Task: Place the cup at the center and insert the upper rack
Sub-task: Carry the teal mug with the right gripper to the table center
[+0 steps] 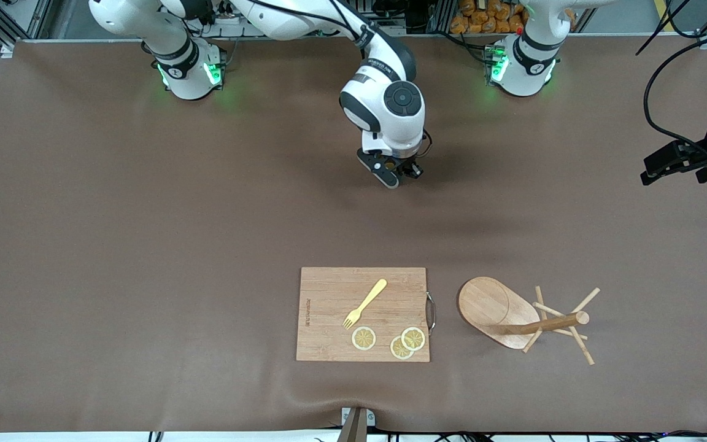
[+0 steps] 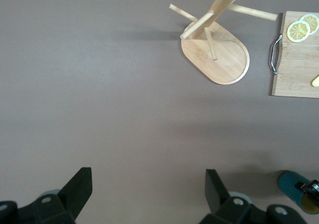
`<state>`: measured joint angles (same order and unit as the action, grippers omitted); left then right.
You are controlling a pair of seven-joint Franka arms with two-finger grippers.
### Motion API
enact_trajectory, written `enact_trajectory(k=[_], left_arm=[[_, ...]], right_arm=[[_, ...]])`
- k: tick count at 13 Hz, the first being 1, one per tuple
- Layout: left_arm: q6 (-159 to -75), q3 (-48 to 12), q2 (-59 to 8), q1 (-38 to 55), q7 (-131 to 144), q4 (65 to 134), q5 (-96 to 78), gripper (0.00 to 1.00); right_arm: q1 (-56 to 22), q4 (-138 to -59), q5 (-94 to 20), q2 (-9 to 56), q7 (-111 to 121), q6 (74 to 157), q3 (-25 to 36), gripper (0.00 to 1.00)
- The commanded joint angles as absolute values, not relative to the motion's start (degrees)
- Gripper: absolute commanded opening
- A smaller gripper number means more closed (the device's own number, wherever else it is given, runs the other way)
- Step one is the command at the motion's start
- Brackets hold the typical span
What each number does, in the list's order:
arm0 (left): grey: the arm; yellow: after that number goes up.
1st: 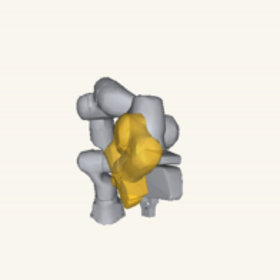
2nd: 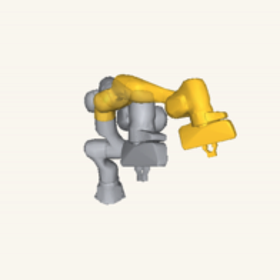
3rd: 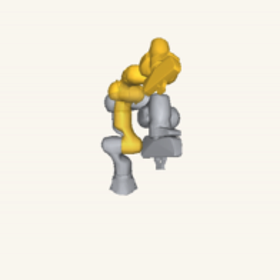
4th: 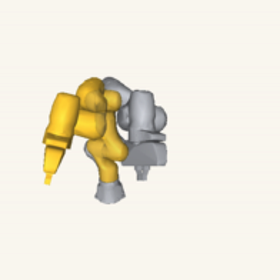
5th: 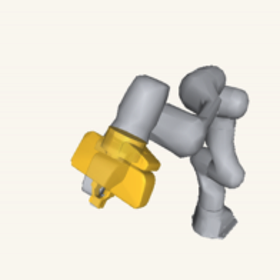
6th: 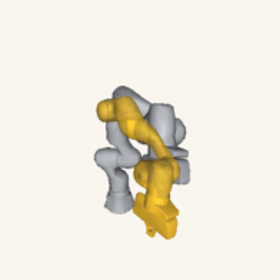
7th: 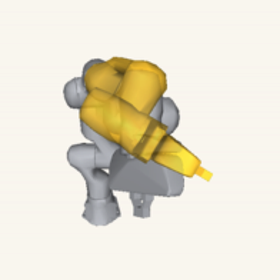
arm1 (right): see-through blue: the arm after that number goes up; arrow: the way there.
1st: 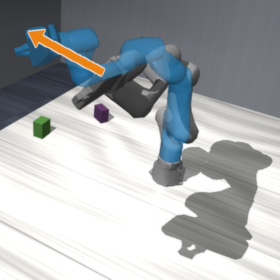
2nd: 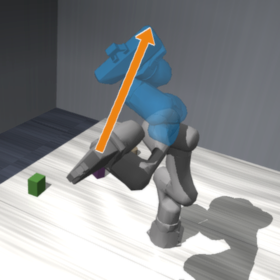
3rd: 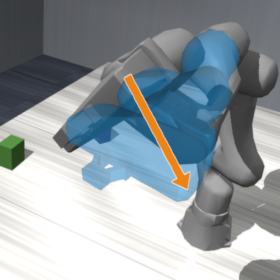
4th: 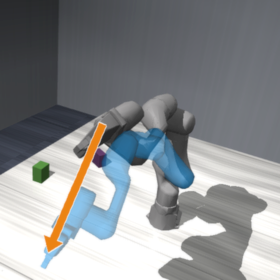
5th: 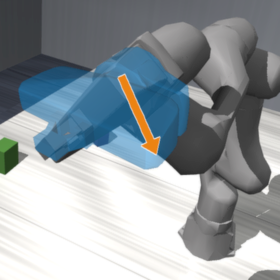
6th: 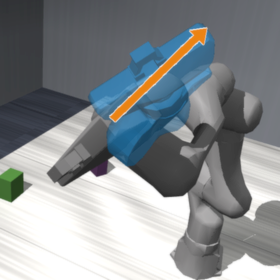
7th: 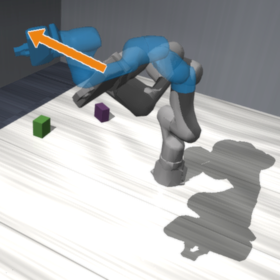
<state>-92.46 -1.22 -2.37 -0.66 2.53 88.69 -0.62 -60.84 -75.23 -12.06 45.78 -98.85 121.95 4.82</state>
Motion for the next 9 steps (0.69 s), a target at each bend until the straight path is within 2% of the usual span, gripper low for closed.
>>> enact_trajectory(k=[1,2,3,4,9], left_arm=[[-92.02,-1.67,-2.2,0.0,3.43,88.33,-0.97,1.0],[-91.93,-2.45,-2.2,0.09,4.21,88.33,-0.97,1.0],[-91.93,-3.51,-2.11,0.0,5.7,88.33,-0.88,1.0],[-91.76,-4.21,-1.94,0.0,7.1,88.33,-0.88,1.0],[-89.65,-7.73,-0.8,-0.18,10.27,88.24,-0.88,1.0]], right_arm=[[-60.82,-73.56,-11.16,47.11,-100.72,121.55,4.92,0.0],[-60.99,-73.56,-11.16,47.46,-100.81,121.64,4.92,0.07],[-61.0,-73.56,-11.08,47.63,-100.72,121.64,4.92,0.45],[-61.08,-73.56,-10.47,47.64,-100.81,121.64,4.92,0.99],[-59.16,-73.13,-9.49,45.8,-98.45,121.11,4.83,1.0]])
